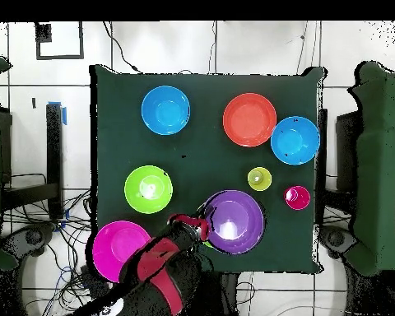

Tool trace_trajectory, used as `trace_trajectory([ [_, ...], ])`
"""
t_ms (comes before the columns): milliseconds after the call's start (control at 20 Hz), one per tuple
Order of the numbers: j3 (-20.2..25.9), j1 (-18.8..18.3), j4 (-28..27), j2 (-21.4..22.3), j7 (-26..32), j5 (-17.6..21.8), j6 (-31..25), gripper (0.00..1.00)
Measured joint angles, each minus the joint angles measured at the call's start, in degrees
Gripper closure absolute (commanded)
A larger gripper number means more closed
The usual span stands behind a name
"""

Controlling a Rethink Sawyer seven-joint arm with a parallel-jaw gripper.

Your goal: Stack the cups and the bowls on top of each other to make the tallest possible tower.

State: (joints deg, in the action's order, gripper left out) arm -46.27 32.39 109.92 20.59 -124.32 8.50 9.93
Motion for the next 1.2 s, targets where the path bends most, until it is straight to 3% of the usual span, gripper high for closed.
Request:
trace_trajectory([
  [1200,0.0,2.36,2.01,-3.58,0.0,-4.53,2.15,1.0],
])
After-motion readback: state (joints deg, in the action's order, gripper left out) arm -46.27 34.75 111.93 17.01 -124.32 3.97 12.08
